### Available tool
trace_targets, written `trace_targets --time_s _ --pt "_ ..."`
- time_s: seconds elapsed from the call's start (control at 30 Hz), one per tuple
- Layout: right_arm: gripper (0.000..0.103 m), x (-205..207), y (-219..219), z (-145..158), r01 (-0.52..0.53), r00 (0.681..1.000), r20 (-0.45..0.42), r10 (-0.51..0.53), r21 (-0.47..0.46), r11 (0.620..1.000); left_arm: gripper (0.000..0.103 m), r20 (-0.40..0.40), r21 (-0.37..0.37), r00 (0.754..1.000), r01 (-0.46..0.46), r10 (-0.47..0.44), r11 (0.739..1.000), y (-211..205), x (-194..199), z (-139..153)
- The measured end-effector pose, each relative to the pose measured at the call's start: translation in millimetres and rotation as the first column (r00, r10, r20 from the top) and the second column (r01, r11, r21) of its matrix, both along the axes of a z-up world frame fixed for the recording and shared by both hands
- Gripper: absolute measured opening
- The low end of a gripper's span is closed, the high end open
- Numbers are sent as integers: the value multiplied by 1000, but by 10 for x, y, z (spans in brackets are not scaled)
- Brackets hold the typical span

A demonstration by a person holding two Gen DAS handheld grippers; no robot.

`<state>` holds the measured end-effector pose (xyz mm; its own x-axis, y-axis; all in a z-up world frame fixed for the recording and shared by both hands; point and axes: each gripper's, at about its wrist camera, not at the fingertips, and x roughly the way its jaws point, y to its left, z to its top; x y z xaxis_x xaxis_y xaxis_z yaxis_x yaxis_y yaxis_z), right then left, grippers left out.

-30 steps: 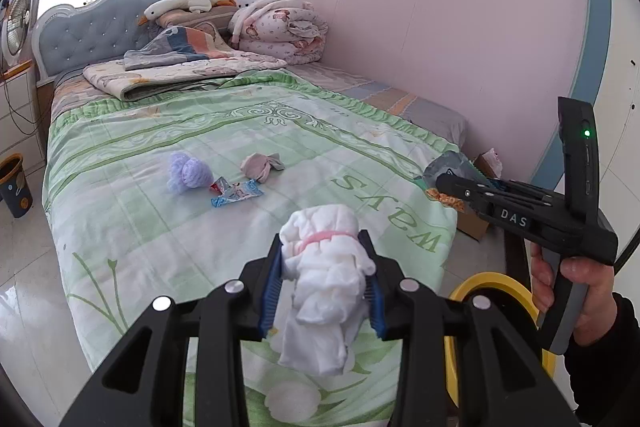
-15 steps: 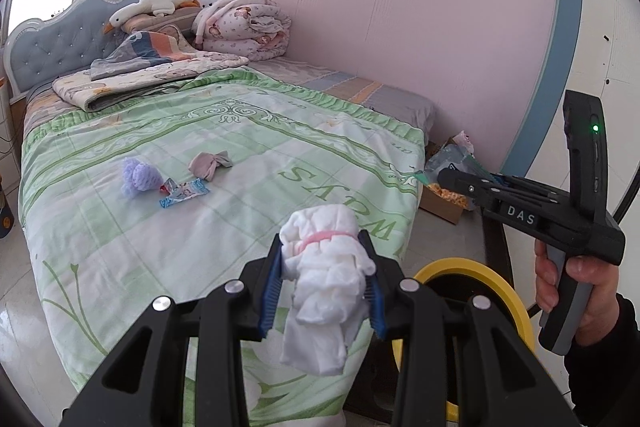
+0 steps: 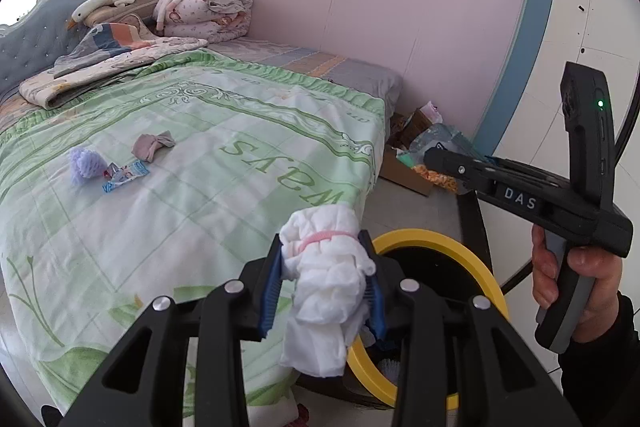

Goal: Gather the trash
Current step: 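Carry the white tissue bundle and silver wrapper over the bin with both tools, then open the left tool to drop the tissue bundle while the right tool drops the wrapper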

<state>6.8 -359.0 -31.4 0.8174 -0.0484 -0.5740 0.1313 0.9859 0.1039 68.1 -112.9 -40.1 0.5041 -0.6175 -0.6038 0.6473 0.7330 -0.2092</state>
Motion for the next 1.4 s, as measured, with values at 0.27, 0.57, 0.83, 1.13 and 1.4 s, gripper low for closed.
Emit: trace_targets --time_s 0.27,0.57,0.83,1.13,1.4 --pt "32 -281 -126 -61 30 1000 -7 -30 11 999 34 -35 40 997 72 -71 997 -277 -187 -177" --pt "32 -499 -308 -301 57 997 -47 -54 63 996 34 -76 86 989 130 -123 988 -504 -367 -361" --pt "33 -645 -494 -442 80 996 -49 -75 118 990 34 -94 118 981 177 -167 977 -684 -498 -455" --pt "35 -744 -617 -490 93 995 -43 -87 158 983 34 -103 130 974 215 -203 968 -777 -565 -508" --pt "45 -753 -669 -477 107 994 -37 -102 176 979 53 -83 113 972 227 -219 967 -771 -590 -466"
